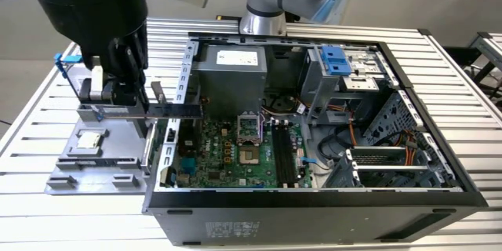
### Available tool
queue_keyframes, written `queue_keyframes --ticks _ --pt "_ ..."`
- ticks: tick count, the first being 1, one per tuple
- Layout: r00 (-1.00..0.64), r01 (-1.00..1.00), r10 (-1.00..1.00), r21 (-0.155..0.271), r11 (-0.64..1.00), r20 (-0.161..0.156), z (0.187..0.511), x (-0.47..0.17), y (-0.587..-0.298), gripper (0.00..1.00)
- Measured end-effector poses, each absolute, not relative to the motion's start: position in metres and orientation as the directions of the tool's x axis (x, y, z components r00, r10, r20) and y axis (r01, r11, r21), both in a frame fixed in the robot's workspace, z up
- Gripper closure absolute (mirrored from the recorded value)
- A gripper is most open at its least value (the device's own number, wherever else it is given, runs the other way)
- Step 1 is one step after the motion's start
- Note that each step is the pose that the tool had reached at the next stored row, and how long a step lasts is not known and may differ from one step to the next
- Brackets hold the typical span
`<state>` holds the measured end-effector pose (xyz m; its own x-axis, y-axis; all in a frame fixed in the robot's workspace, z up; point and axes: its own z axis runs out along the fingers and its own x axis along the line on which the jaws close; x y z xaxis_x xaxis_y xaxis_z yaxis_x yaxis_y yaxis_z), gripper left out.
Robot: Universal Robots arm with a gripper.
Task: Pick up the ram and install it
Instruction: 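Pick up the ram and move it above insertion slot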
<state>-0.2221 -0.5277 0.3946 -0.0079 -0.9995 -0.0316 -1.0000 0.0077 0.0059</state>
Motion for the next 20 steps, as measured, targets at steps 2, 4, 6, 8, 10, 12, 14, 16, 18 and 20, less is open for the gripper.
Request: queue_keyframes --ticks 2,4,6,8,10,12,14,16,18,20 --pt "-0.008 -1.0 -0.999 0.006 0.008 -0.032 0.395 -0.218 -0.528 1.0" --pt "-0.008 -1.0 -0.999 0.006 0.008 -0.032 0.395 -0.214 -0.528 1.0" --pt "-0.008 -1.0 -0.999 0.006 0.008 -0.032 0.395 -0.21 -0.528 1.0" --pt "-0.008 -1.0 -0.999 0.006 0.008 -0.032 0.395 -0.205 -0.528 1.0" --pt "-0.008 -1.0 -0.999 0.006 0.008 -0.032 0.395 -0.2 -0.528 1.0" --pt "-0.008 -1.0 -0.999 0.006 0.008 -0.032 0.395 -0.195 -0.528 1.0" --pt "-0.008 -1.0 -0.999 0.006 0.008 -0.032 0.395 -0.19 -0.528 1.0" --pt "-0.008 -1.0 -0.999 0.006 0.008 -0.032 0.395 -0.185 -0.528 1.0" --pt "-0.008 -1.0 -0.999 0.006 0.008 -0.032 0.395 -0.18 -0.528 1.0" --pt "-0.008 -1.0 -0.999 0.006 0.008 -0.032 0.395 -0.174 -0.528 1.0"
